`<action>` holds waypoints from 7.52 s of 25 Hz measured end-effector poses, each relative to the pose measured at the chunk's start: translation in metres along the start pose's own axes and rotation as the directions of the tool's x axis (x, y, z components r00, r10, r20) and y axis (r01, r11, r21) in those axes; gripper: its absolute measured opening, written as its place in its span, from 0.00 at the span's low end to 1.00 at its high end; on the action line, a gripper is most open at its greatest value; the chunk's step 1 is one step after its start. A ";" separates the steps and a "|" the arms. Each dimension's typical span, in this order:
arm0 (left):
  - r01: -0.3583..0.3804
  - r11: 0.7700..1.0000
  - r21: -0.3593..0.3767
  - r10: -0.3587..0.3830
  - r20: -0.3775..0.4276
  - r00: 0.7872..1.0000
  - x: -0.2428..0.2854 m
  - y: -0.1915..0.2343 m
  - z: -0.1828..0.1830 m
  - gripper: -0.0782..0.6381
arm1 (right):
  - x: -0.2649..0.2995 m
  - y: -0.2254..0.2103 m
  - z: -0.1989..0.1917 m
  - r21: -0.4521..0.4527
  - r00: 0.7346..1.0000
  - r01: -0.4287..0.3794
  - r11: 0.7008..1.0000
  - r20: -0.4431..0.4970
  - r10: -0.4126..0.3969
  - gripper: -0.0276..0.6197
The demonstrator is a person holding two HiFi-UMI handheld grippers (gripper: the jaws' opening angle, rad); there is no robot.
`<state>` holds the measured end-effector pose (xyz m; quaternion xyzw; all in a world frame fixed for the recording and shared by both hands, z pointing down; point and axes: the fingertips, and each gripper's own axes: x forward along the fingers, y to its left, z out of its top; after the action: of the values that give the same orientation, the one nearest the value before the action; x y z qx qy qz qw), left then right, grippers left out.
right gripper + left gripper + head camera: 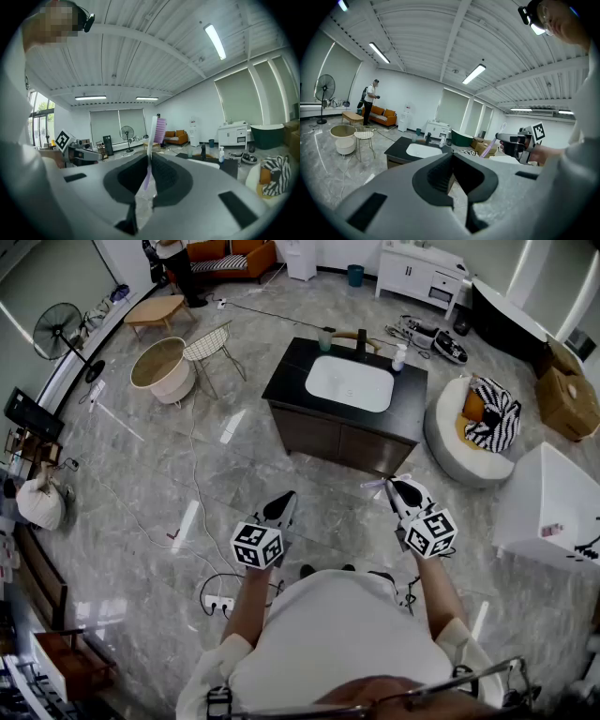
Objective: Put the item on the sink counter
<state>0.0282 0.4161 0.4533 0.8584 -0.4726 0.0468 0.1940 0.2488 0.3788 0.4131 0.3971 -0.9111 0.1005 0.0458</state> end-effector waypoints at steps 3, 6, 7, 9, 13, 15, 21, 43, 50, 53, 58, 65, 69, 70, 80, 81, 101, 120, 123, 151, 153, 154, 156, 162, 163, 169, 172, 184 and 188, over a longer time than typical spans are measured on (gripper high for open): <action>0.000 1.000 -0.001 0.000 0.001 1.000 -0.004 0.004 0.000 0.12 | 0.002 0.004 0.000 0.003 1.000 0.002 1.000 0.003 -0.002 0.09; -0.002 1.000 -0.003 0.002 -0.002 1.000 -0.007 0.007 -0.001 0.12 | 0.003 0.006 0.001 0.009 1.000 0.005 1.000 0.009 -0.005 0.09; -0.002 1.000 -0.005 0.002 -0.003 1.000 -0.008 0.009 0.000 0.12 | 0.004 0.007 0.001 0.013 1.000 0.006 1.000 0.012 -0.006 0.09; -0.002 1.000 -0.008 0.002 -0.002 1.000 -0.010 0.012 0.000 0.12 | 0.005 0.008 0.002 0.025 1.000 0.006 1.000 0.017 -0.007 0.09; 0.000 1.000 -0.012 0.000 -0.001 1.000 -0.015 0.018 -0.001 0.12 | 0.010 0.013 0.002 0.027 1.000 0.013 1.000 0.020 -0.014 0.09; 0.003 1.000 -0.015 -0.003 -0.002 1.000 -0.018 0.021 -0.003 0.12 | 0.011 0.016 0.000 0.024 1.000 0.019 1.000 0.017 -0.019 0.09; 0.011 1.000 -0.017 -0.011 -0.015 1.000 -0.029 0.033 -0.006 0.12 | 0.018 0.027 0.000 0.032 0.999 0.039 0.999 0.023 -0.040 0.09; 0.045 0.999 -0.027 -0.046 -0.043 0.998 -0.031 0.068 -0.017 0.12 | 0.049 0.044 -0.015 0.044 0.997 0.075 0.996 0.003 -0.075 0.09; 0.014 0.999 -0.038 -0.016 -0.057 0.998 -0.003 0.087 -0.007 0.12 | 0.083 0.017 -0.019 0.074 0.999 0.043 0.996 -0.006 -0.043 0.09; 0.005 0.999 -0.043 -0.008 -0.064 0.998 0.018 0.094 -0.002 0.12 | 0.100 -0.002 -0.017 0.078 0.999 0.031 0.996 -0.015 -0.030 0.09; -0.020 0.998 -0.056 0.016 -0.069 0.998 0.054 0.108 0.008 0.12 | 0.131 -0.036 -0.014 0.078 0.999 0.004 0.997 -0.035 -0.001 0.09; -0.052 0.997 -0.052 0.049 -0.064 0.997 0.105 0.121 0.029 0.12 | 0.169 -0.085 0.003 0.074 0.999 -0.033 0.997 -0.025 0.035 0.09; -0.070 0.997 -0.044 0.067 -0.065 0.996 0.130 0.123 0.039 0.12 | 0.184 -0.112 0.009 0.079 0.998 -0.053 0.995 -0.017 0.055 0.09; -0.075 0.996 -0.043 0.072 -0.063 0.995 0.136 0.124 0.040 0.12 | 0.187 -0.118 0.010 0.078 0.998 -0.057 0.995 -0.016 0.059 0.09; -0.090 0.995 -0.043 0.088 -0.057 0.995 0.172 0.127 0.052 0.12 | 0.206 -0.154 0.018 0.084 0.998 -0.069 0.994 -0.006 0.069 0.09; -0.091 0.995 -0.043 0.089 -0.056 0.994 0.175 0.129 0.055 0.12 | 0.208 -0.157 0.019 0.086 0.998 -0.067 0.994 -0.006 0.067 0.09; -0.011 0.999 -0.050 0.007 -0.077 0.997 0.261 0.233 0.103 0.12 | 0.314 -0.203 0.029 0.105 0.999 0.022 0.994 -0.049 -0.017 0.09; 0.158 0.986 -0.052 -0.164 -0.166 0.972 0.335 0.365 0.139 0.12 | 0.434 -0.222 0.039 0.123 0.978 0.196 0.973 -0.100 -0.185 0.09; 0.182 0.982 -0.042 -0.187 -0.177 0.966 0.342 0.372 0.141 0.12 | 0.442 -0.226 0.043 0.110 0.974 0.212 0.971 -0.103 -0.201 0.09; 0.064 0.989 -0.132 -0.087 -0.180 0.980 0.416 0.414 0.154 0.12 | 0.559 -0.325 0.054 0.074 0.976 0.156 0.985 -0.167 -0.142 0.09; 0.048 0.990 -0.135 -0.072 -0.181 0.981 0.423 0.416 0.156 0.12 | 0.571 -0.336 0.054 0.070 0.976 0.142 0.987 -0.174 -0.128 0.09; 0.040 0.990 -0.136 -0.065 -0.181 0.981 0.427 0.417 0.157 0.12 | 0.578 -0.342 0.053 0.070 0.977 0.136 0.988 -0.177 -0.122 0.09; 0.027 0.990 -0.141 -0.053 -0.182 0.982 0.435 0.420 0.156 0.12 | 0.591 -0.355 0.051 0.073 0.977 0.124 0.990 -0.181 -0.109 0.09; -0.028 0.987 -0.158 -0.006 -0.208 0.978 0.449 0.431 0.149 0.12 | 0.627 -0.385 0.042 0.073 0.976 0.096 0.993 -0.203 -0.080 0.09; -0.037 0.986 -0.162 0.002 -0.213 0.977 0.450 0.433 0.147 0.12 | 0.633 -0.389 0.040 0.075 0.975 0.093 0.993 -0.207 -0.075 0.09; -0.080 0.979 -0.190 0.033 -0.237 0.971 0.463 0.441 0.135 0.12 | 0.665 -0.413 0.021 0.091 0.970 0.087 0.992 -0.233 -0.064 0.09; -0.084 0.977 -0.196 0.034 -0.246 0.969 0.475 0.441 0.130 0.12 | 0.680 -0.426 0.011 0.093 0.968 0.089 0.992 -0.243 -0.064 0.09; -0.072 0.978 -0.195 0.012 -0.294 0.956 0.521 0.433 0.114 0.12 | 0.723 -0.467 -0.026 0.089 0.964 0.108 0.990 -0.254 -0.082 0.09; -0.081 0.975 -0.209 0.012 -0.312 0.950 0.526 0.431 0.103 0.12 | 0.733 -0.475 -0.039 0.093 0.963 0.119 0.989 -0.255 -0.092 0.09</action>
<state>-0.0507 -0.2461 0.6220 0.8025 -0.4589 0.1324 0.3577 0.0985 -0.4521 0.6404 0.4311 -0.8689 0.1960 0.1441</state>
